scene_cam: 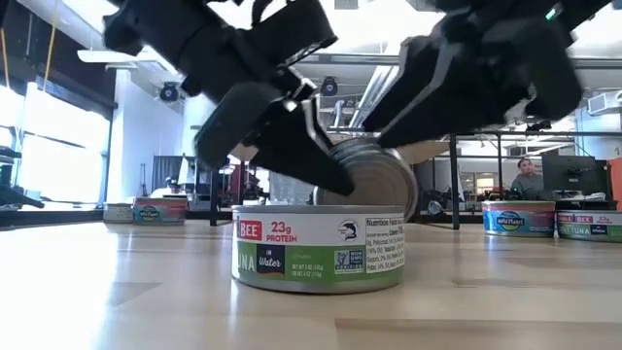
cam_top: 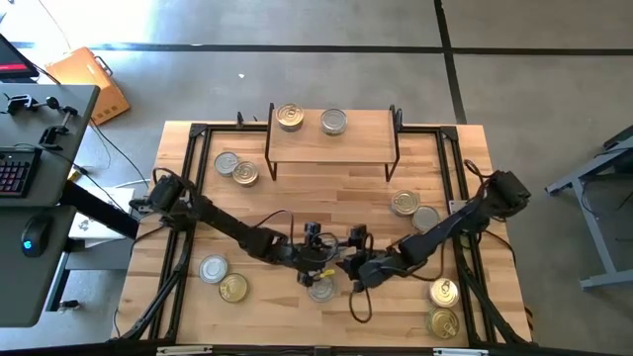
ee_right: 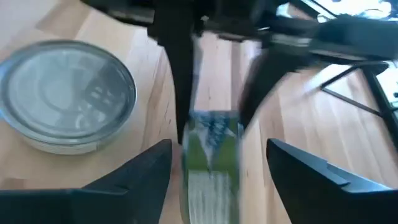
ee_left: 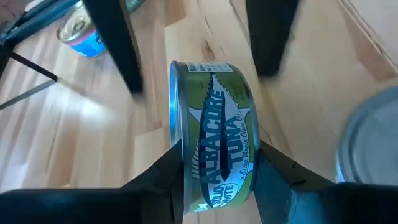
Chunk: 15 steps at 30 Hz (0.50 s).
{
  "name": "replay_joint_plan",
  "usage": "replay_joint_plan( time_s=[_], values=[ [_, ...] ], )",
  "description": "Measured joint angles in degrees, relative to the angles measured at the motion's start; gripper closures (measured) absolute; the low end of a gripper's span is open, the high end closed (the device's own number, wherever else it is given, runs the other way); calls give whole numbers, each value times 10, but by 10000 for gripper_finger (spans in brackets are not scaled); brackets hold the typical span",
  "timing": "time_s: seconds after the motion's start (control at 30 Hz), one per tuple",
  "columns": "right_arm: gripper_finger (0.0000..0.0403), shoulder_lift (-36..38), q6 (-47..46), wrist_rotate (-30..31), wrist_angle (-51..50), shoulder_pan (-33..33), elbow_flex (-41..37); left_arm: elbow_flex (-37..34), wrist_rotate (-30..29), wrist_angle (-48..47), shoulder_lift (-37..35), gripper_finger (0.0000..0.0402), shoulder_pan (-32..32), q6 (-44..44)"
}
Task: Stack canned seafood by type on shelf
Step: Put the green tuna can on the shelf
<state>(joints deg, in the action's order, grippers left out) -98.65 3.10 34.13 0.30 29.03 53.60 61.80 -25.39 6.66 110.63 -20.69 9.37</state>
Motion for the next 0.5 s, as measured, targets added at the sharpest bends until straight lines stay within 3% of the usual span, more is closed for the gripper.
replay_joint_plan(
  time_s=[0.17, 0.27, 0.4, 0.5],
  values=[
    [156, -14, 10, -30, -1, -25, 0, 19, 6, -14, 0, 284, 5, -3],
    [195, -14, -1, -33, -1, -30, 0, 20, 11, -14, 0, 279, 6, -4],
    [280, -14, -11, -29, -5, -31, 0, 19, 8, -17, 0, 249, 7, -6],
    [282, -14, -28, -32, -10, -31, 0, 20, 11, -24, 0, 228, 6, -7]
  ],
)
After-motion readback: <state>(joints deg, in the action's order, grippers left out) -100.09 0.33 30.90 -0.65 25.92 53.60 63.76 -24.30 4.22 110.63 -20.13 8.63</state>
